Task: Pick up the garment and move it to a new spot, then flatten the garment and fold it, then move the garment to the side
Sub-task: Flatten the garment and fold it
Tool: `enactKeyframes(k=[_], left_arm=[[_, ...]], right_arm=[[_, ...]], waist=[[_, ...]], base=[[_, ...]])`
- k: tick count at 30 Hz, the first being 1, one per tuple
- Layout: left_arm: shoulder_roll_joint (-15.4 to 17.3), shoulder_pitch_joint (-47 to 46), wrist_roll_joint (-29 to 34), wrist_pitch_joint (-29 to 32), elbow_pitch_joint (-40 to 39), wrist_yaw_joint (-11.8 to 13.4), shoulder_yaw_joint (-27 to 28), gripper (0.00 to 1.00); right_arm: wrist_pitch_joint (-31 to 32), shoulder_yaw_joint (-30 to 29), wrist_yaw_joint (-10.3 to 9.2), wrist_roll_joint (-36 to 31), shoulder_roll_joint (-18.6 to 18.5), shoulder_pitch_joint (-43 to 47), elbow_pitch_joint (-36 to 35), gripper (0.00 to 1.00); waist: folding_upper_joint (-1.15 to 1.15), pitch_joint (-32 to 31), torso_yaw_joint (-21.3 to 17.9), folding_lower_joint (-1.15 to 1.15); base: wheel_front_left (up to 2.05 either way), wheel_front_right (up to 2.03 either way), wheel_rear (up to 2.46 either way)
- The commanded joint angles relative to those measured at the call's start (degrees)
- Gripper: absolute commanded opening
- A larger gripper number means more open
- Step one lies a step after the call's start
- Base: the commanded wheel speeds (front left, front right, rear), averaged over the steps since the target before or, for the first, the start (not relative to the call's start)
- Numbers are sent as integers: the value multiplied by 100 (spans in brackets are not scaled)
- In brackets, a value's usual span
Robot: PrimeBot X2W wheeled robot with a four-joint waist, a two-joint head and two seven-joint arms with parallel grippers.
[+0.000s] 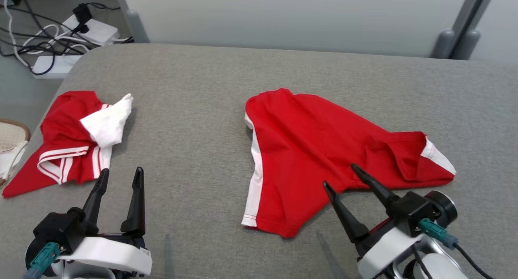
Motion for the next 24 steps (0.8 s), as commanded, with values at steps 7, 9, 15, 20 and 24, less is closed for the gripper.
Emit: enactKeyframes(k=[7,9,15,20,24], left_arm=[[-131,-431,119,-97,110,-167,168,100],[-222,-475,151,-110,211,-240,157,100],[-415,-594,215,-125,381,-410,159,100],[-537,-655,262,-130,494,-523,183,100],[-655,-693,327,-133,581,-630,246,100]], right_arm=[[38,1264,25,275,-227,-721,715,100],[48,1708,25,361,-279,-947,1083,100],[40,2446,25,535,-299,-1421,1790,100],[75,2861,25,607,-248,-1740,2313,100],[118,3199,25,622,-192,-1998,2823,100]], waist=[[0,240,858,0],[0,303,1058,0],[0,422,1342,0],[0,479,1456,0],[0,523,1505,0]], base=[[0,0,0],[0,0,0],[0,0,0],[0,0,0],[0,0,0]])
